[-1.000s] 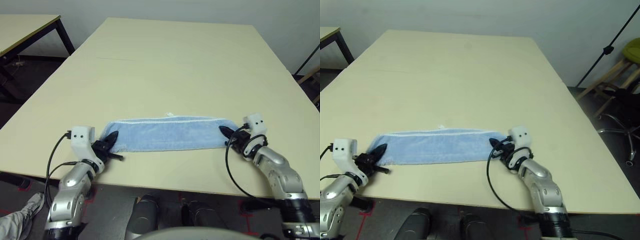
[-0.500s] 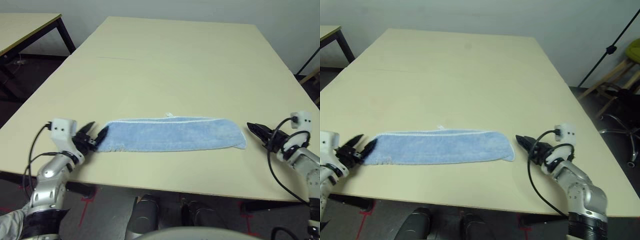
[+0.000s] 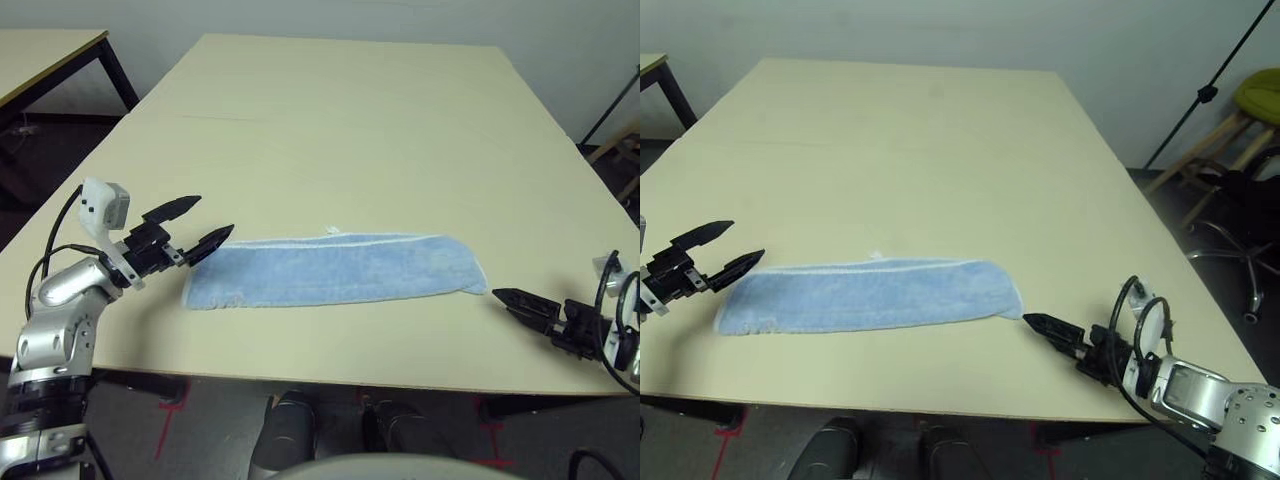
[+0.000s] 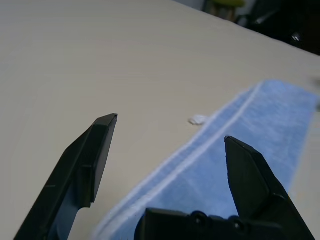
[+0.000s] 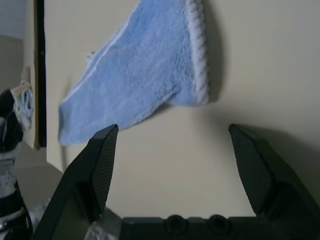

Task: Fold the towel and set it aside.

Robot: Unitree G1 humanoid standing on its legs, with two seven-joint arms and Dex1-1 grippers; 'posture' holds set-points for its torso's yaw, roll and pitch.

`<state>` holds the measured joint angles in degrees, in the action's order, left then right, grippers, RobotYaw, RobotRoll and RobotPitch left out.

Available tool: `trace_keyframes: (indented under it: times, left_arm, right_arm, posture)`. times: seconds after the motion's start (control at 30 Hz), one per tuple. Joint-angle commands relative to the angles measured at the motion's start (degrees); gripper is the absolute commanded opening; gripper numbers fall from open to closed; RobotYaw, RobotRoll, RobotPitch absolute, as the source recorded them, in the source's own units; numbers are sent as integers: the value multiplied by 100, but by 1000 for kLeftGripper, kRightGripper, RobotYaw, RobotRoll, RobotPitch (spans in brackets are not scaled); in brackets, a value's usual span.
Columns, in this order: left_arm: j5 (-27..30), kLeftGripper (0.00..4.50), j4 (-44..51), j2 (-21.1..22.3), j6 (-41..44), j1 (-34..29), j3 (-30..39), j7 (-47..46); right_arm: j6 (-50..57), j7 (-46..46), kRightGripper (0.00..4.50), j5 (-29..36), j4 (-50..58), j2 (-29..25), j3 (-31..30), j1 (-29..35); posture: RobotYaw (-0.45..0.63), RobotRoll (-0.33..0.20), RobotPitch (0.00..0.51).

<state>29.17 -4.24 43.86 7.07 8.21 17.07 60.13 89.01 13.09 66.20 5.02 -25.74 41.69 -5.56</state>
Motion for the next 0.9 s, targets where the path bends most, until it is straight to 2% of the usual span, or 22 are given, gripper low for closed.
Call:
trace_keyframes:
  times: [0.03,0.23,0.3,0.4,0.53,0.67,0.9]
  left_arm:
    - [-72,4500,-20,53,50,179,-135,109]
    - [-45,4500,227,-100,161,109,-187,2]
    - [-51,4500,245,-129,170,91,-194,-1]
    - [-54,4500,165,-150,147,132,-179,6]
    - [-77,4500,-45,-128,40,193,-145,66]
    - [-112,4500,-208,-141,-88,214,-133,98]
    - [-135,4500,-157,-154,-87,290,-185,3]
  right_arm:
    - [-92,-438,4439,-384,-192,383,-260,-157]
    - [-502,-893,4439,-760,-436,1003,-451,-629]
    - [-686,-1047,4051,-868,-487,1220,-510,-763]
    - [-1155,-1344,3115,-1117,-542,1563,-549,-942]
    - [-1974,-1563,1521,-1430,-409,1927,-683,-1044]
    - [-3000,-1688,106,-1895,-278,2018,-797,-985]
    - [-4402,-1667,45,-2391,-479,1427,-459,-972]
  posture:
    - [126,0,99]
    - [132,0,100]
    - [134,0,99]
    - [134,0,99]
    - [134,0,99]
    - [150,0,97]
    - [147,0,91]
